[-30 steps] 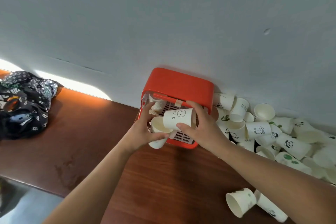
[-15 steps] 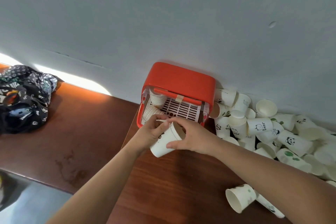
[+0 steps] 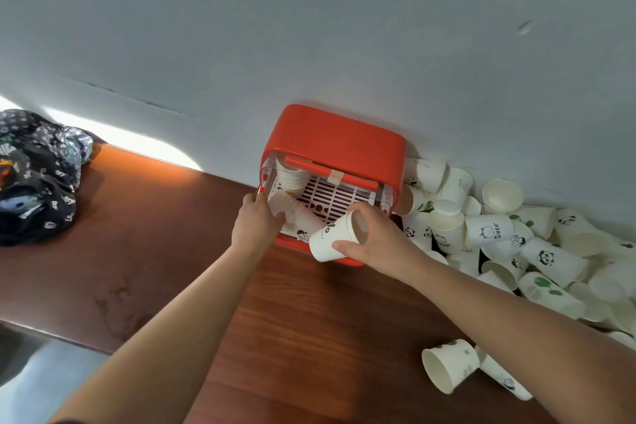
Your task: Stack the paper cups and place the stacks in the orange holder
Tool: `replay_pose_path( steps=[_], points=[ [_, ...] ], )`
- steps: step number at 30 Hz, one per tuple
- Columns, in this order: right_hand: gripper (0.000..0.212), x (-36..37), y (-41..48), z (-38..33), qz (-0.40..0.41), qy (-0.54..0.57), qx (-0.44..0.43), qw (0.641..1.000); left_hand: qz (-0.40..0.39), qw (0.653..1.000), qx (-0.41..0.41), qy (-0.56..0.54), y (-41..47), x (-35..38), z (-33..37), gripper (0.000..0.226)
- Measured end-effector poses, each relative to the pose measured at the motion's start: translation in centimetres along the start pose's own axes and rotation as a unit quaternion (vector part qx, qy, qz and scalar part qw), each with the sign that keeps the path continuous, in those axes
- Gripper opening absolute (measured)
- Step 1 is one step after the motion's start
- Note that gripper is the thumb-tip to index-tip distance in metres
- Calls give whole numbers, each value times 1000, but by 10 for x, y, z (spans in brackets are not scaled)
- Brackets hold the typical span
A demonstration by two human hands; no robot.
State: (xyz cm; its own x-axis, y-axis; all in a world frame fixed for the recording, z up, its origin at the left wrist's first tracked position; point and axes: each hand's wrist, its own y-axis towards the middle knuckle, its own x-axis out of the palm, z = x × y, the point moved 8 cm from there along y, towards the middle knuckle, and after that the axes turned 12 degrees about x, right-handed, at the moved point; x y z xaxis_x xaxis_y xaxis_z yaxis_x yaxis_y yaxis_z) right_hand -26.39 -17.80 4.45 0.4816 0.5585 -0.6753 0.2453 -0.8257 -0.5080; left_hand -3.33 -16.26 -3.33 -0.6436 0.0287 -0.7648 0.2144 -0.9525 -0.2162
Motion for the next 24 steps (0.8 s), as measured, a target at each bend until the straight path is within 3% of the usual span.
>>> replay_pose_path(
  steps=[7,12,14,21,24],
  points=[
    [66,4,3,18,16,-9,23,1000,-2,998,24,59,4,15,8,80],
    [71,0,0,26,31,-6,32,999,31,999,12,-26,1,22,4,46],
    [76,-8,-3,26,55,0,23,998,41,996,46,-59,-5,21,9,35],
    [84,-30,-23,6,168,-46,-89,981,77,965,245,-43,-32,11,44,30],
    [79,-43,-31,3,227,-15,-103,968,51,962,265,-48,-31,18,47,22]
  ],
)
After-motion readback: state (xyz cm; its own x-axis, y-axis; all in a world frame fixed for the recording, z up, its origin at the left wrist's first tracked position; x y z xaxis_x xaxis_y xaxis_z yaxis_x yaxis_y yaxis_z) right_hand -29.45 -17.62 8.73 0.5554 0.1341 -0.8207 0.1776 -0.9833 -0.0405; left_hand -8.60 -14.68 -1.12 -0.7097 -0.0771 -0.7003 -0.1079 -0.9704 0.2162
